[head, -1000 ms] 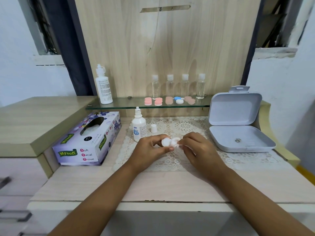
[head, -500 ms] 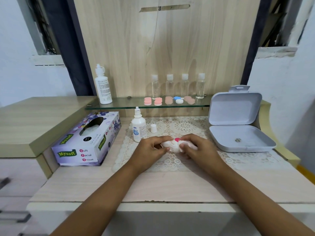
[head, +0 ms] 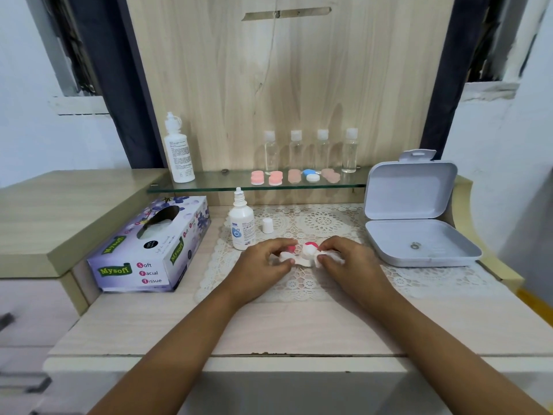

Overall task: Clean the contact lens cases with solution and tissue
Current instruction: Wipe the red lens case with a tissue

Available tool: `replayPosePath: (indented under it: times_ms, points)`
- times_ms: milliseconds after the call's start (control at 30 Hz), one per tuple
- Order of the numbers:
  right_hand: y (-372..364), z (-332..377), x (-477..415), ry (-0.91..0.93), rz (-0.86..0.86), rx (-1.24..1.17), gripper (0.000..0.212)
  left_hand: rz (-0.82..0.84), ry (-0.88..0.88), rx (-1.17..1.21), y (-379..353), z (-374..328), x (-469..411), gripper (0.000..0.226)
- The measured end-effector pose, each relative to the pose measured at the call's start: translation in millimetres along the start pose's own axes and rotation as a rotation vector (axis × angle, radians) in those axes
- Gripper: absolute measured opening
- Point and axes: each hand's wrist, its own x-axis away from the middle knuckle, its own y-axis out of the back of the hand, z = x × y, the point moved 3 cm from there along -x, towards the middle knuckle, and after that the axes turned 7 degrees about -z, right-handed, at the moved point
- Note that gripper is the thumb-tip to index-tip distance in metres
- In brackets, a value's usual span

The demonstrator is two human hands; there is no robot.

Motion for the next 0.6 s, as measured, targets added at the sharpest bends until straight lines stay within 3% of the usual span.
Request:
replayPosePath:
  times_ms: [133,300,400,600]
  points:
    - [2.7,-9.6,0.2,0.105,-0.083,0.228,0.008,0.061,-0.002,-0.119,-1.3,3.4,0.9,0.045]
    - [-2.4,-8.2,4.1,0.181,0.0,0.254,0.005,0.108,-0.053,-0.287,1.4,3.1,-0.4,0.044]
    - [-4.9,-8.1,5.9,0.173,0.051,0.27,0.015,0.151,-0.048,-0.411,3.2,7.1,-1.4,0.042]
    - [-6.1,-8.0,7.1,0.15,0.147,0.314,0.021,0.199,-0.011,-0.475,1.4,7.8,0.3,0.053]
